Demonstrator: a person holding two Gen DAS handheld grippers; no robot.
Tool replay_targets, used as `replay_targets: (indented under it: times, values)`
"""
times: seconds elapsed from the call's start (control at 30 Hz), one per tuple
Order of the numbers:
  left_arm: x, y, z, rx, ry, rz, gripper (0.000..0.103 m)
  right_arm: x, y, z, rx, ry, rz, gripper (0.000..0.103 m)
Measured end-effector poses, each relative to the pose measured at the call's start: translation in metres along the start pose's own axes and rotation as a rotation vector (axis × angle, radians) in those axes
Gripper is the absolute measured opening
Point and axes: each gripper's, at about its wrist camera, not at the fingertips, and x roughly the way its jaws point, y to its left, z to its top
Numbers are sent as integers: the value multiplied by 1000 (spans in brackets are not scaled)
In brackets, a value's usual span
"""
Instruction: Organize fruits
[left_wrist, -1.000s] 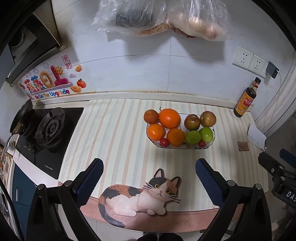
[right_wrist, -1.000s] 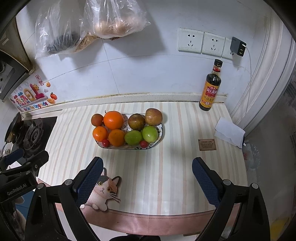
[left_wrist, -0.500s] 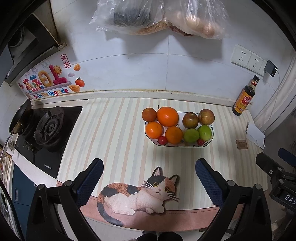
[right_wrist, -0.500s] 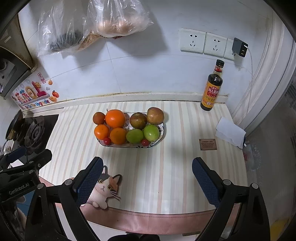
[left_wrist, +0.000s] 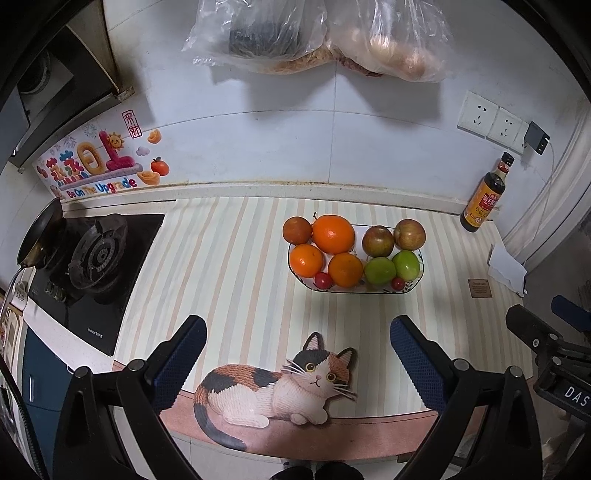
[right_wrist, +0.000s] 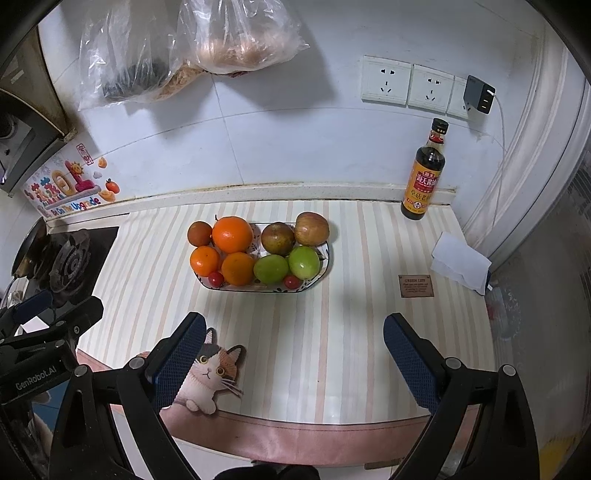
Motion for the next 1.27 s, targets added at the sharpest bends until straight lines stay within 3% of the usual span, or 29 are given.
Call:
replay_targets:
  times: [1.27]
  values:
    - [-16, -4, -11, 16, -21, -24, 102, -15, 1, -11, 3, -1, 3, 99]
